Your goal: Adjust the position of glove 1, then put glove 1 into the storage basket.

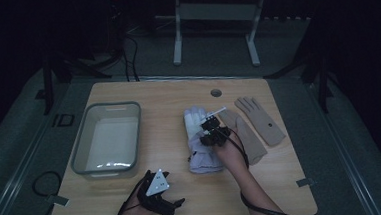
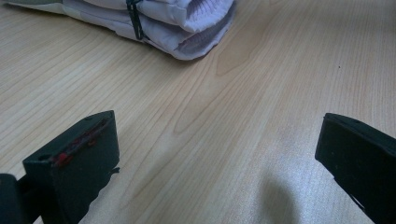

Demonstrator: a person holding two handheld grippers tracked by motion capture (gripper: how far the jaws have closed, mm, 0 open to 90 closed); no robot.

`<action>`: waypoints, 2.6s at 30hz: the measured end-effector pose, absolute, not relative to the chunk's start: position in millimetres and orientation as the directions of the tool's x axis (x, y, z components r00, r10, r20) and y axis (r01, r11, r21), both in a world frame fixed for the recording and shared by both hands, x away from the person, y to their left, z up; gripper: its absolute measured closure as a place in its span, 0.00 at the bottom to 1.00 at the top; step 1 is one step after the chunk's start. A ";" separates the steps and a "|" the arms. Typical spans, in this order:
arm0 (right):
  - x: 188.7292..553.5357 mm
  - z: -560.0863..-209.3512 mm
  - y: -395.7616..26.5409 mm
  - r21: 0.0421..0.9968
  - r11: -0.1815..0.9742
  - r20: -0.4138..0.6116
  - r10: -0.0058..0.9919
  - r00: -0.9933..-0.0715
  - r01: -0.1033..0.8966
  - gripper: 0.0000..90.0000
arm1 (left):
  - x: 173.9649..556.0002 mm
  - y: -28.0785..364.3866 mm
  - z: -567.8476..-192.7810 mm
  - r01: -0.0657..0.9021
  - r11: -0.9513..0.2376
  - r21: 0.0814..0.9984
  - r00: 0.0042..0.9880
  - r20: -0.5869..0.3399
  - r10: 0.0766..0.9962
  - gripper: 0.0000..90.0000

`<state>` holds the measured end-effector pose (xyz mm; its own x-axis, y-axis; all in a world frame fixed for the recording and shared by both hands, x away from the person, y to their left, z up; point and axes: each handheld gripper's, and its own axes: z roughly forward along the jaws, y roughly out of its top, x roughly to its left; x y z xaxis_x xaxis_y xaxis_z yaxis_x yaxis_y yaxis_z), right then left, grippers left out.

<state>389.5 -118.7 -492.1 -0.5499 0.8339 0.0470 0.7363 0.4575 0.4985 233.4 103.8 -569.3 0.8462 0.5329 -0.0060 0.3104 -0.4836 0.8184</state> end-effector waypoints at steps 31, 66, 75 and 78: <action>369.4 -465.1 -164.5 0.675 0.452 0.105 0.724 -0.682 0.584 0.18 | 239.1 103.8 -563.4 0.379 -0.438 0.815 0.803 -0.054 0.594 0.00; 388.6 -488.3 -198.1 0.751 0.338 0.173 0.727 -0.664 0.567 0.25 | 319.9 52.3 -510.7 0.592 -0.330 0.735 0.666 -0.216 0.714 0.18; 397.9 -519.3 -197.5 0.684 0.310 0.261 0.742 -0.618 0.660 0.29 | 327.5 47.3 -539.4 0.695 -0.289 0.659 0.601 -0.311 0.736 0.24; 399.4 -534.0 -199.6 0.642 0.292 0.320 0.739 -0.593 0.709 0.34 | 329.2 46.2 -546.8 0.715 -0.291 0.636 0.594 -0.333 0.732 0.25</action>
